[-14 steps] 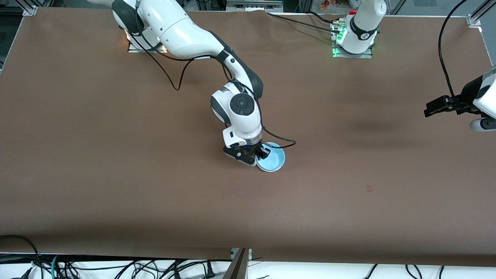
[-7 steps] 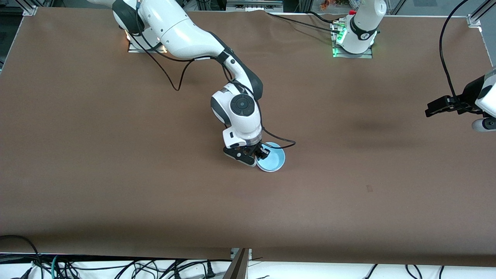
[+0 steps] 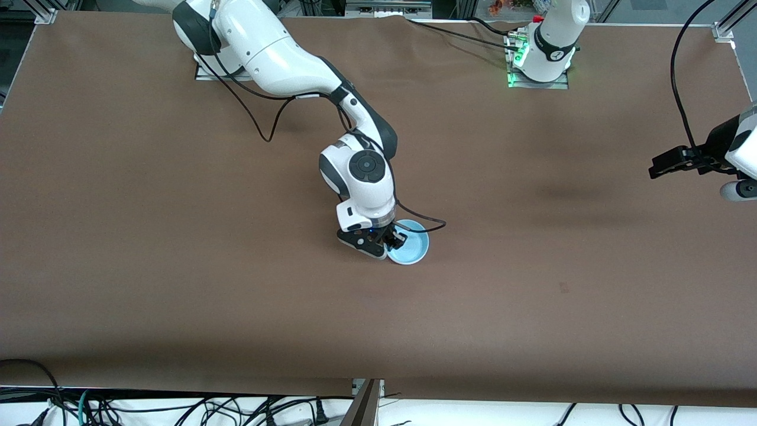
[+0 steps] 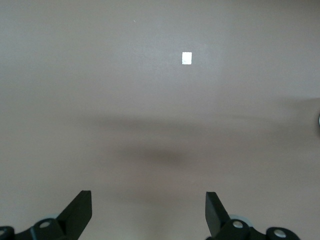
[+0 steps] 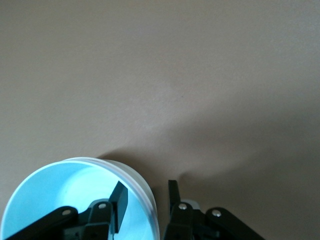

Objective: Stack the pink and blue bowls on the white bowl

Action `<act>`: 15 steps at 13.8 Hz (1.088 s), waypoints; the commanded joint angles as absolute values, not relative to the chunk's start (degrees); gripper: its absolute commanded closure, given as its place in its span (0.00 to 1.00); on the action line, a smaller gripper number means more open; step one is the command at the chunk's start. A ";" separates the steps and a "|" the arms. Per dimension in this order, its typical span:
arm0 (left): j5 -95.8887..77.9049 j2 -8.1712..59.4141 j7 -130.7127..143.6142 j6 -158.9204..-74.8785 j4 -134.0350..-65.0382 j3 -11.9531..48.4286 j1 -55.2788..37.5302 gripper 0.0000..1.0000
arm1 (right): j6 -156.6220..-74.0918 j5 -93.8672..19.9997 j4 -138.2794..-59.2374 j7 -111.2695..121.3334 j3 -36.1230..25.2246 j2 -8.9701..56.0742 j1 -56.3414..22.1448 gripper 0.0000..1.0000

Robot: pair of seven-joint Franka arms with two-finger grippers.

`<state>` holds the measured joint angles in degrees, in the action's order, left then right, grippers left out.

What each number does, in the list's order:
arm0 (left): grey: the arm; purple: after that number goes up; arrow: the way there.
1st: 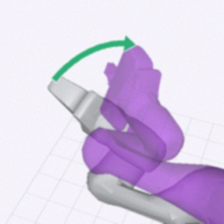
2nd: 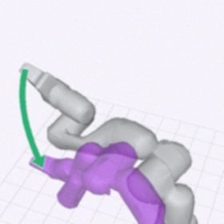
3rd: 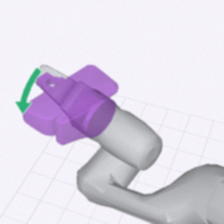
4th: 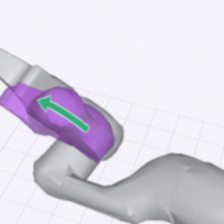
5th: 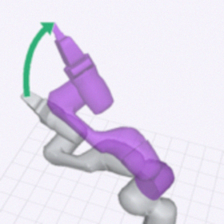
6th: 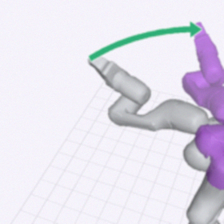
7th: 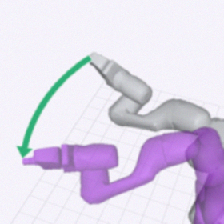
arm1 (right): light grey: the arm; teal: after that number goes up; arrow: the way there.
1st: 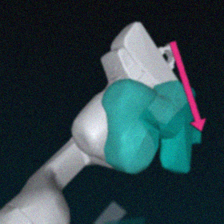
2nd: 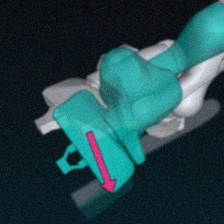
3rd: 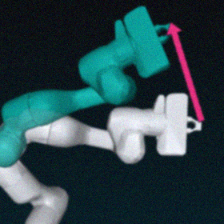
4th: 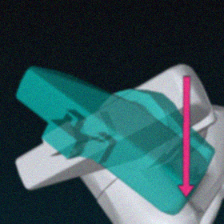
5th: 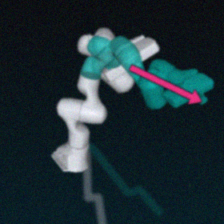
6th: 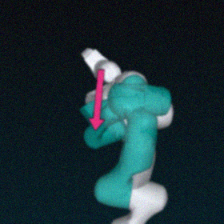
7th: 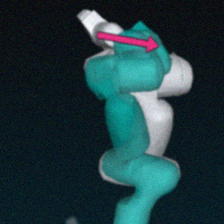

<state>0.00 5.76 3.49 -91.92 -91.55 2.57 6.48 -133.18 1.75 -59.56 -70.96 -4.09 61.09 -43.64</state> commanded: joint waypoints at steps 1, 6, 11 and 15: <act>-0.97 6.50 3.60 -90.53 -89.74 2.81 6.94 0.00 | -134.30 2.81 -59.50 -71.19 -4.57 61.44 -43.68 0.55; -0.97 6.50 3.52 -90.53 -89.74 2.81 7.03 0.00 | -127.72 2.20 -58.89 -70.32 -4.84 58.20 -42.29 0.48; -0.97 6.50 3.52 -90.53 -89.74 2.81 7.03 0.00 | -121.92 -0.87 -58.89 -69.96 -4.04 50.99 -38.94 0.37; -0.97 6.50 3.60 -90.53 -89.74 2.81 7.03 0.00 | -111.12 -3.58 -58.89 -57.70 -3.96 44.75 -34.82 0.37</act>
<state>-0.01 5.76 3.49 -91.90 -91.54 2.56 6.51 -115.83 -1.04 -57.66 -64.32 -5.01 48.20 -37.33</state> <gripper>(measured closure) 0.000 0.370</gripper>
